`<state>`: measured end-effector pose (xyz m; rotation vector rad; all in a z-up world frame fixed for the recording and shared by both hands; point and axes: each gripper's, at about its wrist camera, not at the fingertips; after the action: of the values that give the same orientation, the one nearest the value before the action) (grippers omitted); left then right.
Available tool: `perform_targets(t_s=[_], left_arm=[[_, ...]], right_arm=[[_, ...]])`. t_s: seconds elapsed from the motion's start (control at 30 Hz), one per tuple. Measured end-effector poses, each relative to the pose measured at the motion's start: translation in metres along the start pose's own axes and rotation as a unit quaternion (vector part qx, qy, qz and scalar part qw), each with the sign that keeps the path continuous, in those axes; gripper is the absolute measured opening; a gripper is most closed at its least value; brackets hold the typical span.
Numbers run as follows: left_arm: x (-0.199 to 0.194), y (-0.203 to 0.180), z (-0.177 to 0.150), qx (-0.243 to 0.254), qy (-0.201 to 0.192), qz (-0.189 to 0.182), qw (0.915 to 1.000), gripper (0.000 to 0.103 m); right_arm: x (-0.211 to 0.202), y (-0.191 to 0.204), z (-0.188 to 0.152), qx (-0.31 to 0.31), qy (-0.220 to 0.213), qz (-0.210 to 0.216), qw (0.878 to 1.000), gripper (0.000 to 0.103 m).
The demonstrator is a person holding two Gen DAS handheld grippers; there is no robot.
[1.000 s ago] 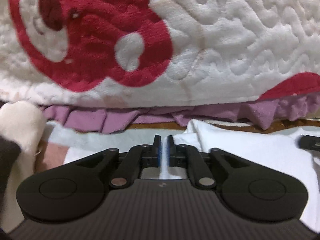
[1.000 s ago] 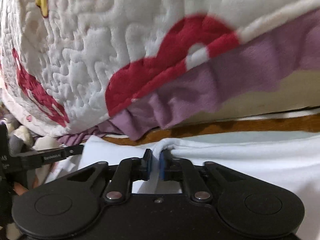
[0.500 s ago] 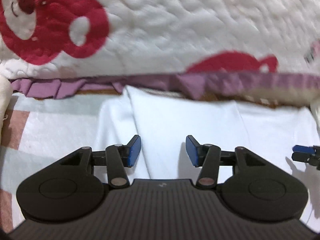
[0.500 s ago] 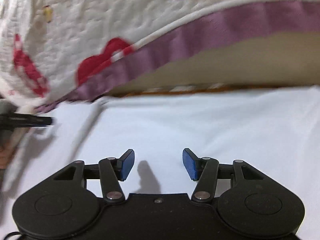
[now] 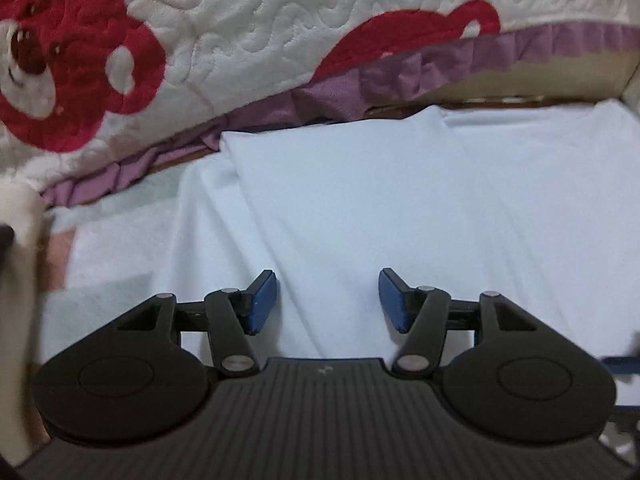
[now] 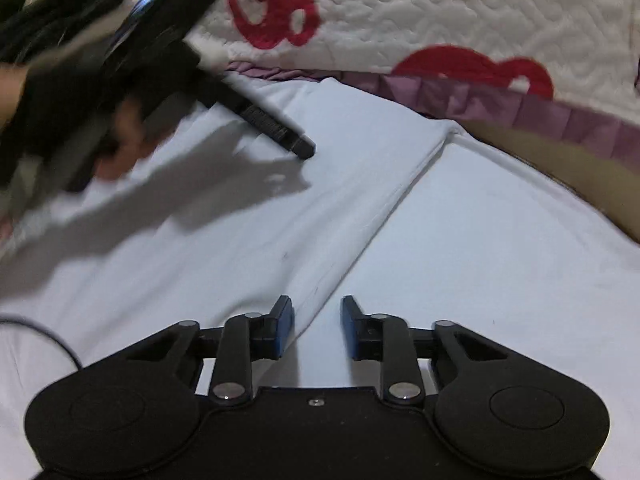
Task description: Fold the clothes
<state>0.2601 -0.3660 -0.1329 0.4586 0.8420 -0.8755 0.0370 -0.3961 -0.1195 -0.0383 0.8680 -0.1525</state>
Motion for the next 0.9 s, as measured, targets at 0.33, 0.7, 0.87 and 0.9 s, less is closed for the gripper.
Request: perform_targets(t_s=[0.33,0.7,0.87,0.9], left_arm=[[-0.016,-0.001,-0.006,0.064,0.011,0.071,0.9953,0.055],[-0.091,0.002,-0.063,0.073,0.066,-0.013,0.9951,0.056],[-0.134,0.011,-0.104,0.076,0.125,-0.028,0.9889,0.056],[-0.145,0.014,-0.115,0.08,0.144,-0.032,0.9859,0.056]], right_arm=[[-0.017,-0.005,0.009,0.019,-0.069,0.055,0.996,0.034],[-0.025,0.04,-0.024,-0.039,-0.025,0.07,0.997,0.039],[-0.046,0.053,-0.044,-0.033,-0.016,0.085,0.996,0.039],[-0.05,0.05,-0.047,-0.015,-0.01,0.095,0.995,0.039]])
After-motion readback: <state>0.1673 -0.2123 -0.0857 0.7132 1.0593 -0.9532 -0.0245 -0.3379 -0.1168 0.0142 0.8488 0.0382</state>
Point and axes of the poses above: each gripper's, at about its wrist camera, not at the fingertips, and x roughly the way its jaws point, y to its left, z to its top, and after that the axes turned 6 degrees about -x, right-handed
